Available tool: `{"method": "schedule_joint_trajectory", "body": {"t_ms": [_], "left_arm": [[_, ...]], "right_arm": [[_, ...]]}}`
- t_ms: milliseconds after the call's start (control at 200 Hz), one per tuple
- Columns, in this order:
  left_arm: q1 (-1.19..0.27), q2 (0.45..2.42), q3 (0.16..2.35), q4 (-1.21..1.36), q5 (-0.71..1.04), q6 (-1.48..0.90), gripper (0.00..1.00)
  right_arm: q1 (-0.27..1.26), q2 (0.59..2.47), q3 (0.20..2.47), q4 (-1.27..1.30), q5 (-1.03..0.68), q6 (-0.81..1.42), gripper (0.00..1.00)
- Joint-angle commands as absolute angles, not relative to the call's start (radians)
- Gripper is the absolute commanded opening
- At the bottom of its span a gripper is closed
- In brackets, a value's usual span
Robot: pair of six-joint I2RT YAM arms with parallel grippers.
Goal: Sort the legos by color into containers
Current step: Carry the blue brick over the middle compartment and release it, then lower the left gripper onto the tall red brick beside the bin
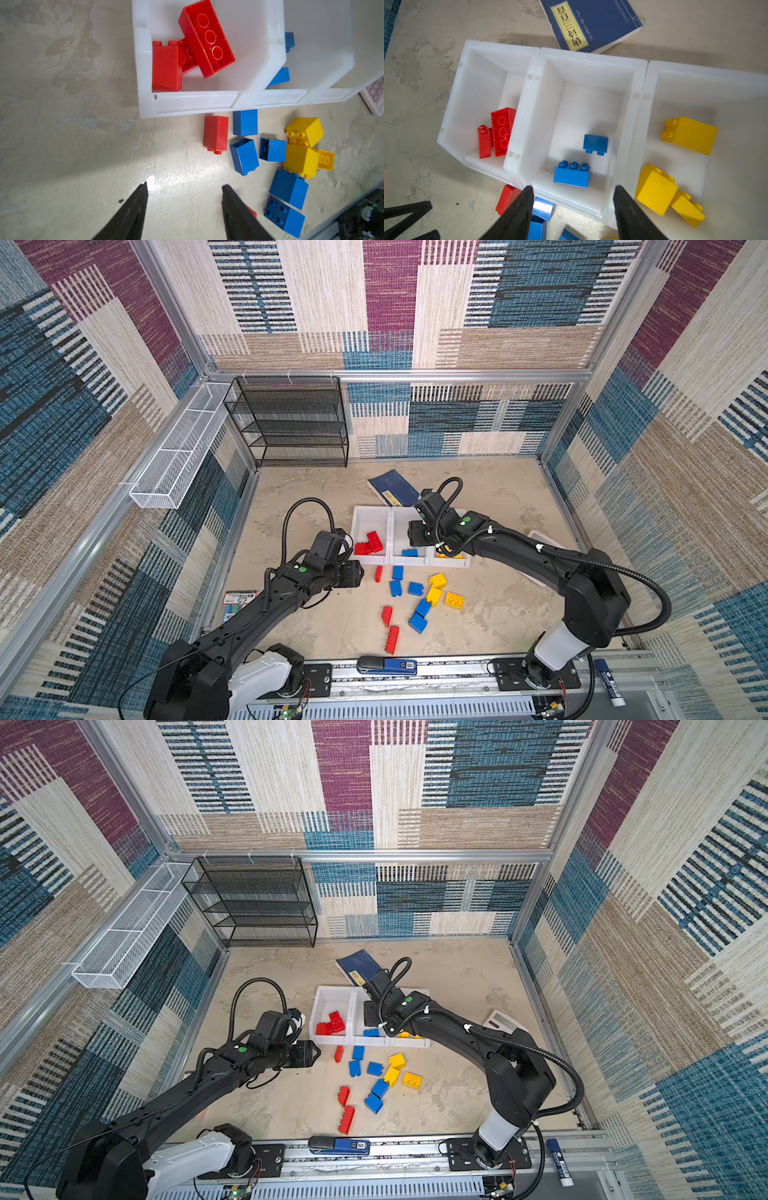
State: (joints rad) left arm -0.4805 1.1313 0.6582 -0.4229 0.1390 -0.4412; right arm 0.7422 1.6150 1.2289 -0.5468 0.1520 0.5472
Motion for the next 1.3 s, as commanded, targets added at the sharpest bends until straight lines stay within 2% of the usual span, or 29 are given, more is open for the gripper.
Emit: {"method": "schedule_joint_trajectory", "body": {"t_ms": [0,501,606,716,1062,1297], "left_arm": [[-0.501,1.152,0.666,-0.381,0.15,-0.458,0.59],[-0.634,1.466,0.835,-0.375,0.101,-0.395,0.49],[-0.647,1.522,0.868,-0.389,0.082,-0.375,0.44],[-0.657,1.557,0.885,-0.388,0.074,-0.358,0.36],[-0.677,1.598,0.89,-0.388,0.046,-0.337,0.13],[-0.681,1.51,0.894,-0.43,0.063,-0.337,0.1]], "right_arm": [[0.743,1.579,1.194,-0.532,0.167,0.588,0.64],[0.744,1.457,1.051,-0.533,0.171,0.67,0.64],[0.743,1.442,1.036,-0.537,0.174,0.676,0.64],[0.744,1.434,1.023,-0.537,0.177,0.687,0.63],[0.744,1.427,1.012,-0.535,0.175,0.696,0.62],[0.744,1.422,1.014,-0.541,0.177,0.696,0.62]]}}
